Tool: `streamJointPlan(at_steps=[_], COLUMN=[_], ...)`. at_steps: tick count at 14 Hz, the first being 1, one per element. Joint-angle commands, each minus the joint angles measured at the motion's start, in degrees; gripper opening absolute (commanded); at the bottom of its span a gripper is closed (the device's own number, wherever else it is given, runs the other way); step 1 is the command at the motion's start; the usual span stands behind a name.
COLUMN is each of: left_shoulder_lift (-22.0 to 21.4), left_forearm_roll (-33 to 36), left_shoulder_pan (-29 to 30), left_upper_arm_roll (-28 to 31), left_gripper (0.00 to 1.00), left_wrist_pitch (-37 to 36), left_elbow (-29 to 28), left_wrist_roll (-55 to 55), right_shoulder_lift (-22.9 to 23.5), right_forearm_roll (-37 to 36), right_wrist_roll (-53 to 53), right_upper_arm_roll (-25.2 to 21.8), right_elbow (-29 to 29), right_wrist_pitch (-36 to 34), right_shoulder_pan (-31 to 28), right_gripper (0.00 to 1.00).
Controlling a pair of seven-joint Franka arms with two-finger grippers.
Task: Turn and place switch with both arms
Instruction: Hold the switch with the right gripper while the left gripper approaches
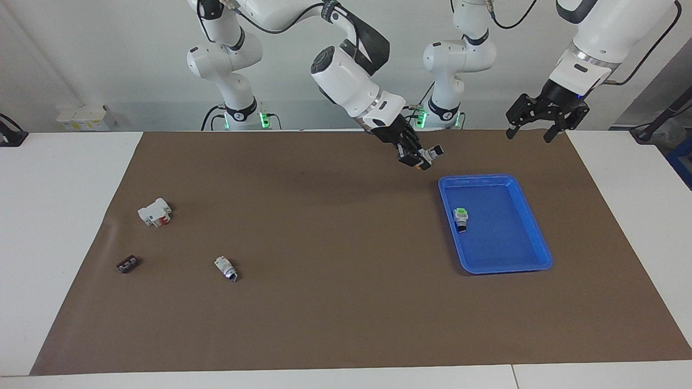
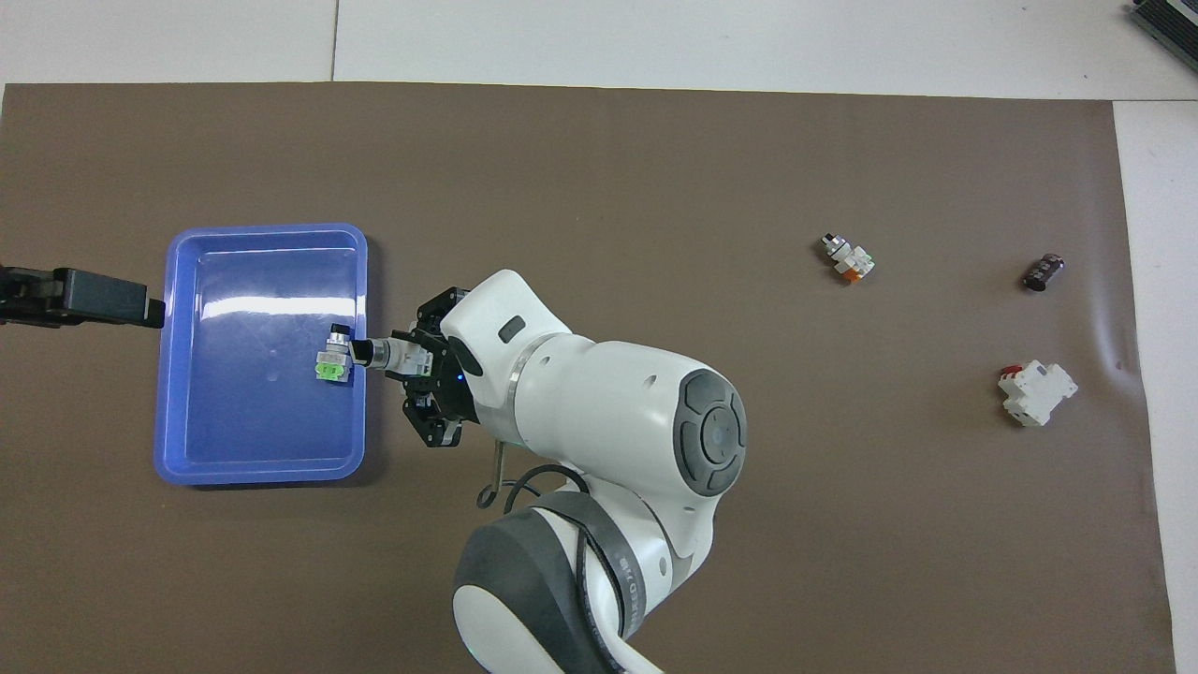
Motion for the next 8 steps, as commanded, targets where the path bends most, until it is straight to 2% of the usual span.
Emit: streamJointPlan(at_steps=[1,3,5,8], left_shoulder_lift=[-1.74,-2.00,-2.96,-5.77], left_forearm_roll=[-7.07,-12.17,-17.35,-22.64], left_shoulder_pan=[0.31,0.22,0.13,0.05], left_upper_arm_roll=[0.23,0.23,0.14,0.14], left_gripper=[0.99,0.93,0.82,0.81], left_wrist_pitch=[1.58,1.84,2.90,8.24], left_elbow=[-2.31,-3.01,-5.11,-12.39], left_wrist_roll=[-1.94,-3.43,-4.92,-7.21], right_shoulder_lift=[-0.01,-0.01,-0.01,-0.01], right_forearm_roll=[0.56,0.56,0.56,0.65], right_wrist_roll=[0.69,0.78,0.78,0.86], right_upper_arm_roll=[0.34,0.34,0.34,0.34], right_elbow=[0.24,0.24,0.24,0.24], right_wrist_pitch=[0.70,0.79,0.79,0.79], right_shoulder_pan=[-0.19,-0.19,-0.19,-0.19], right_gripper=[0.00,0.00,0.00,0.00])
